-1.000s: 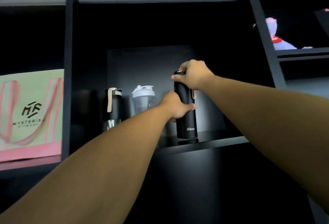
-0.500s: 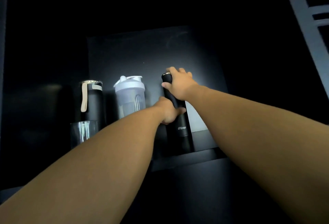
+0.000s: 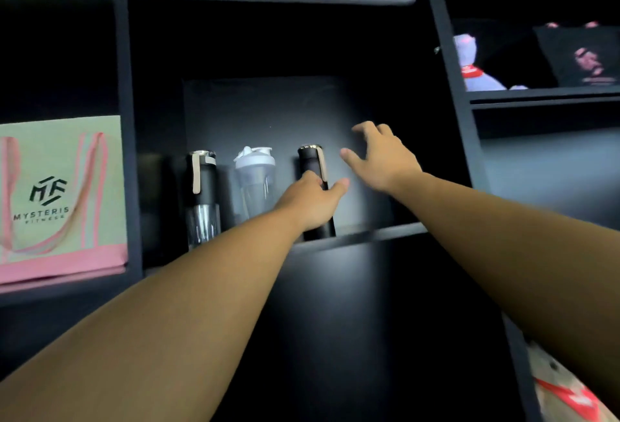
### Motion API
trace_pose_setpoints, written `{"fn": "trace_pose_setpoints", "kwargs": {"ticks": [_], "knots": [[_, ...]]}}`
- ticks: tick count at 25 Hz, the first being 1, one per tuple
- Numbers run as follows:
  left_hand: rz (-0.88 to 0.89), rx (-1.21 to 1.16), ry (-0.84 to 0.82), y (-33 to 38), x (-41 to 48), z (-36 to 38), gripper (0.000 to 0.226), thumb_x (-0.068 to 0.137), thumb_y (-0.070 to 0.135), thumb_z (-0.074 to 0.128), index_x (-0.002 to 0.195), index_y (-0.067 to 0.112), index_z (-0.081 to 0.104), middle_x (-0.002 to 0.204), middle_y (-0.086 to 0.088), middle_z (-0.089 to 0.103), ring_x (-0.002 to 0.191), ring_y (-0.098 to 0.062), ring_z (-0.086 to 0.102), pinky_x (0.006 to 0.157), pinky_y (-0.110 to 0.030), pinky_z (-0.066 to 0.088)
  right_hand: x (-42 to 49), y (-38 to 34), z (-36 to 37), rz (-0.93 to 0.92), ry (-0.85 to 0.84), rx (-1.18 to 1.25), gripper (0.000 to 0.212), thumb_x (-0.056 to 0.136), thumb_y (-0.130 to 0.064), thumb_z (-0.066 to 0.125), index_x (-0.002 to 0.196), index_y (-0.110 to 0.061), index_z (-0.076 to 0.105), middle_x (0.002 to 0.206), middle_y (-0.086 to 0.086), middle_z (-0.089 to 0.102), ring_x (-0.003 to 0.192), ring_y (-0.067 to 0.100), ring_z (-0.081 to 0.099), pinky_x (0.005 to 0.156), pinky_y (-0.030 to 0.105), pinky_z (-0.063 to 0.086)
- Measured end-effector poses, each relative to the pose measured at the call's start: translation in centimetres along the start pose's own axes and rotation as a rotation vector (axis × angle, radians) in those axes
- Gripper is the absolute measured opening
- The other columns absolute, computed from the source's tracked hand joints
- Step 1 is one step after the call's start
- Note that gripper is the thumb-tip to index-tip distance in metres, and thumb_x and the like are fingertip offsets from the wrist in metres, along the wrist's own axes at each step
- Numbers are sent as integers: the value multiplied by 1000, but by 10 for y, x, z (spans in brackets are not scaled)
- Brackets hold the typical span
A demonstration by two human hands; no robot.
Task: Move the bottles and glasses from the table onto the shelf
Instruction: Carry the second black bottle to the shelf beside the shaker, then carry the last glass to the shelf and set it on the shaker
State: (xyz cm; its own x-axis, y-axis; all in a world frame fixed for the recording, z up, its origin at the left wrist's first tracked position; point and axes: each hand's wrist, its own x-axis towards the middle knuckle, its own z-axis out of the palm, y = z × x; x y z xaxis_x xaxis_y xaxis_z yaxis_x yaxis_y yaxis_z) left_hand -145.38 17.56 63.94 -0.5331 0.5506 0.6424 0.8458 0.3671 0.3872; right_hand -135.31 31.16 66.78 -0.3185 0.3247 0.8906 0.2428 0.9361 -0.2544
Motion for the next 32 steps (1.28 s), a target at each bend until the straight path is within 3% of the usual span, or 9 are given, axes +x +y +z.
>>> {"fn": "trace_pose_setpoints", "kwargs": {"ticks": [2,6,9,11,15,20,24,29,32], "knots": [[50,-20,-18,21,-54,-10,80,87,78,41,136,17,53,133,-4,66,118,-29,62,87,-37,45,-48,-2,-48,38,-4,-55,59,94,-57,53,143,-27,41,139,7,47,122,33,54,94,47,50],[158,-53,-62,70,-161,-9,77,85,79,45,140,24,49,137,6,62,115,-20,62,93,-34,47,-146,-3,-146,126,11,-157,56,94,-58,52,140,-27,44,138,4,49,122,30,55,93,45,49],[234,-118,-189,114,-256,17,76,84,77,49,139,25,48,140,6,59,122,-22,60,99,-41,51,-232,1,-223,215,-41,-278,55,94,-60,49,139,-28,44,137,1,51,114,29,60,86,41,49],[282,-160,-272,155,-308,33,78,85,75,52,142,23,47,143,3,57,127,-23,59,101,-41,49,-286,7,-275,298,-77,-361,55,93,-60,49,138,-29,46,136,1,54,116,28,59,91,43,50],[405,-292,-401,257,-389,54,85,82,78,53,144,20,47,143,-3,60,127,-26,60,102,-41,49,-368,17,-392,429,-81,-511,55,89,-59,54,134,-28,51,131,5,59,121,33,57,97,45,49],[531,-456,-540,374,-499,80,77,84,76,49,138,22,48,132,1,65,121,-25,61,92,-38,48,-464,30,-539,594,-33,-706,55,90,-61,50,134,-28,50,126,1,62,114,29,61,90,46,52],[592,-535,-578,445,-569,102,75,91,68,55,144,16,46,138,-3,62,124,-26,60,98,-38,48,-547,44,-639,706,-46,-786,53,91,-62,47,132,-28,53,118,-2,67,105,25,64,85,43,54],[553,-521,-650,509,-651,155,73,90,66,58,141,15,49,135,-1,64,126,-26,59,100,-37,43,-680,91,-766,904,-55,-855,44,91,-60,51,121,-28,60,108,-1,72,98,26,67,74,34,49],[418,-543,-803,548,-708,207,73,88,68,58,140,16,51,128,0,67,121,-26,62,95,-36,44,-757,130,-823,993,-156,-879,39,90,-54,52,117,-28,61,107,0,71,92,28,67,75,37,52]]}}
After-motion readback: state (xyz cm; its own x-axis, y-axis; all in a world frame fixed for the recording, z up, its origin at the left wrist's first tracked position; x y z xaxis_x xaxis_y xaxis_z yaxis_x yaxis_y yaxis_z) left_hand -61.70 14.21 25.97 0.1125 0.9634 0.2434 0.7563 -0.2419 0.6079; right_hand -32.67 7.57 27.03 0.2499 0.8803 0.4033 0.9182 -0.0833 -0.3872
